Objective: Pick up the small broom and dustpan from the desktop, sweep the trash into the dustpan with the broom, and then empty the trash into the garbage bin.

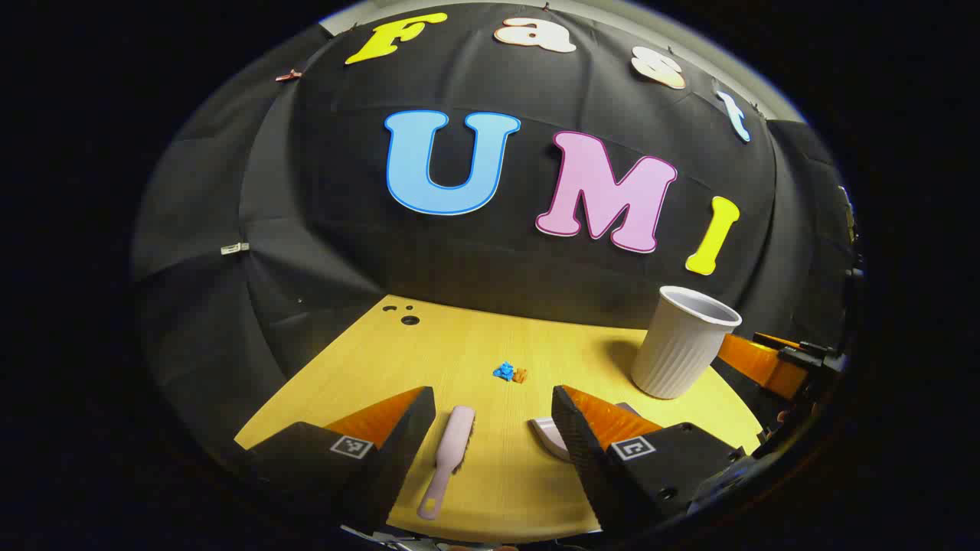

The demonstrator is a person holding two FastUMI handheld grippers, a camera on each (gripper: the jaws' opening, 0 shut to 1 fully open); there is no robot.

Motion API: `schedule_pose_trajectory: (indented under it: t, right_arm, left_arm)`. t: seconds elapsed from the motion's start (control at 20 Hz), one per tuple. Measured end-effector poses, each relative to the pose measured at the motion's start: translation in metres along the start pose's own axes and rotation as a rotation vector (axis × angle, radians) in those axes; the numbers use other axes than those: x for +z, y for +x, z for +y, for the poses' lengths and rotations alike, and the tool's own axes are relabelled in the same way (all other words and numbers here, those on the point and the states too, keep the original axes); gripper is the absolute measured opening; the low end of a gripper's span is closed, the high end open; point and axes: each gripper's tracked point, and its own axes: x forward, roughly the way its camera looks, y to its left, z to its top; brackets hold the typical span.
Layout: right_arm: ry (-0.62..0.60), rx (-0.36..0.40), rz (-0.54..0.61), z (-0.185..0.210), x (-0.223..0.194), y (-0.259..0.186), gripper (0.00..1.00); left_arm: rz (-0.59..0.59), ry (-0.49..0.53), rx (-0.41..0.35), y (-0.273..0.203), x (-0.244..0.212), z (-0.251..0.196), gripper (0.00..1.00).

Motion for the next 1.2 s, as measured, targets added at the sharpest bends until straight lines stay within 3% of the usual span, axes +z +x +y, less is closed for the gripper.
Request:
schedule_pose_trajectory:
  t: [0.7, 0.95, 1.2]
  right_arm:
    - [-0.023, 0.019, 0.034, -0.003, -0.013, -0.005, 0.97]
    - [-0.032, 0.034, 0.048, 0.002, -0.016, 0.0, 0.97]
    - [-0.035, 0.049, 0.083, 0.005, -0.028, 0.006, 0.98]
  left_arm:
    - [0.026, -0.028, 0.05, 0.001, -0.014, 0.021, 0.97]
    - [0.039, -0.011, 0.013, 0.007, -0.017, 0.018, 0.95]
    - [0.142, 0.02, -0.025, 0.022, -0.033, 0.021, 0.95]
